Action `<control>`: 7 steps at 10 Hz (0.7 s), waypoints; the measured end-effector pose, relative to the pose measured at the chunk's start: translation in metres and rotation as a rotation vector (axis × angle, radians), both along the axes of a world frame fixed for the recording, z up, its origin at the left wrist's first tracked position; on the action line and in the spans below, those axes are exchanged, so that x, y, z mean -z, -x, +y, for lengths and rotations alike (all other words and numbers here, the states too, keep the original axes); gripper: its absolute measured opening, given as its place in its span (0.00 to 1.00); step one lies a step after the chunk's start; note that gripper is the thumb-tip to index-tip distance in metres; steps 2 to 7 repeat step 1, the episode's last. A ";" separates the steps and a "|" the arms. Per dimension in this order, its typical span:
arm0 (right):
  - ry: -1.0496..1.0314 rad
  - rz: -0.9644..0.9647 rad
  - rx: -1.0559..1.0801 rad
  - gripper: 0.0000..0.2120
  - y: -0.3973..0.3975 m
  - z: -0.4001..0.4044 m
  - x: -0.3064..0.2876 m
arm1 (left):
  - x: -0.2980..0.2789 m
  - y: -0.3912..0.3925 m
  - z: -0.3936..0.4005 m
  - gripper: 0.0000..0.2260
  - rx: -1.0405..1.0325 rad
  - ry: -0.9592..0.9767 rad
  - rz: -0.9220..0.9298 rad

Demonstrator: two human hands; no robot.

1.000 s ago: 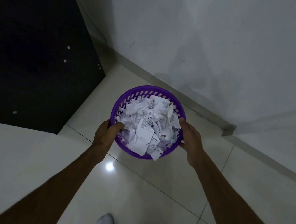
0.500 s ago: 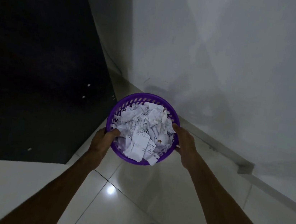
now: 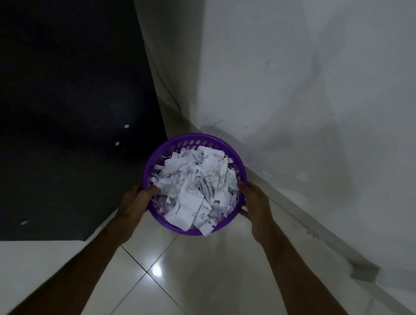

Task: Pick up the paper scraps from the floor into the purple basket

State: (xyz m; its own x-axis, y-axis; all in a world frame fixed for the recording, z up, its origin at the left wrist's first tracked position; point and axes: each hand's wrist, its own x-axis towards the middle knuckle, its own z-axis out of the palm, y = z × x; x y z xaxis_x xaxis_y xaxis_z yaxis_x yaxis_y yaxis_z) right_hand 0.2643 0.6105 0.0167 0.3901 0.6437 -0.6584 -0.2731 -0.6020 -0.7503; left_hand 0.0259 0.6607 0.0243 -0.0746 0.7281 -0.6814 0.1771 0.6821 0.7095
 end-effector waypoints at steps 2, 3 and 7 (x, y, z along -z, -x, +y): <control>0.063 -0.142 -0.095 0.07 -0.002 -0.006 -0.004 | -0.018 0.000 -0.005 0.24 0.036 -0.065 0.096; 0.063 -0.142 -0.095 0.07 -0.002 -0.006 -0.004 | -0.018 0.000 -0.005 0.24 0.036 -0.065 0.096; 0.063 -0.142 -0.095 0.07 -0.002 -0.006 -0.004 | -0.018 0.000 -0.005 0.24 0.036 -0.065 0.096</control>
